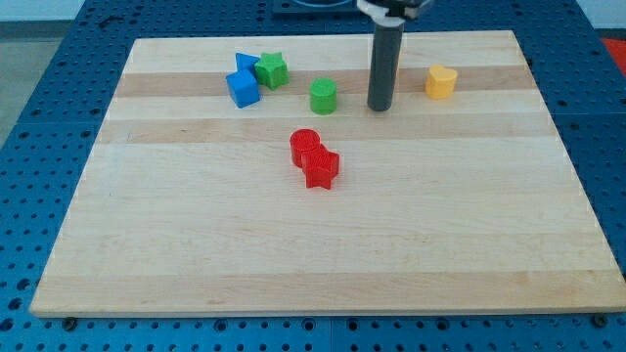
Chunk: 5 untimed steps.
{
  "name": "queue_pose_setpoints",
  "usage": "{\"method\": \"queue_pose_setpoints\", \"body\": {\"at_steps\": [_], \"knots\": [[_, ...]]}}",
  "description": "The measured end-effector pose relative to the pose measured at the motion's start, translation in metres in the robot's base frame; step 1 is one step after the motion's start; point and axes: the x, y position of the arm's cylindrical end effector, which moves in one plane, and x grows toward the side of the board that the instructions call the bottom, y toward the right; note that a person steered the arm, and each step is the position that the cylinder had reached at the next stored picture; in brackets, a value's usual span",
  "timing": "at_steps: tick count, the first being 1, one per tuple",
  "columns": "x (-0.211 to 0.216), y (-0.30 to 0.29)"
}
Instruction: Push the green circle closer to the group of blocks
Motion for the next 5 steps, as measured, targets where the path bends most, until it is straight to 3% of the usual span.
{"method": "queue_pose_setpoints", "body": {"at_steps": [3, 5], "knots": [[-0.035, -0.063], [0.001, -0.069]]}}
